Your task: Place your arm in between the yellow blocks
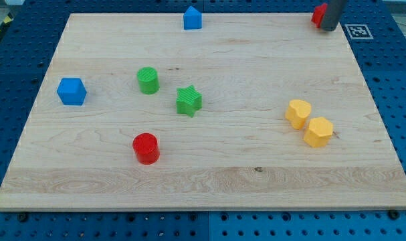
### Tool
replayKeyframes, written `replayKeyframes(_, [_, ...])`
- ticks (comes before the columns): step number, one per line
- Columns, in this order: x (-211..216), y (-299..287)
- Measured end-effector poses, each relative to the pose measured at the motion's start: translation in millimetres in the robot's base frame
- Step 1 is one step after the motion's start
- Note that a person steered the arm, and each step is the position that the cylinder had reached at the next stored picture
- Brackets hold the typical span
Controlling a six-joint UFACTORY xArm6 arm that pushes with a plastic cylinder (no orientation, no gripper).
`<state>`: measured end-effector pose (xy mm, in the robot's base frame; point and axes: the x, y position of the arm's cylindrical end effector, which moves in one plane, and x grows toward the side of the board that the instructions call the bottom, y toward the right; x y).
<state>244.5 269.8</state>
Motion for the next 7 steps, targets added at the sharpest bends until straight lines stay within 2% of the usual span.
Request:
replayKeyframes(1, [29,8])
replayKeyframes(2, [59,-13])
replayKeyframes(4, [70,-25])
replayKeyframes(7, [139,-25])
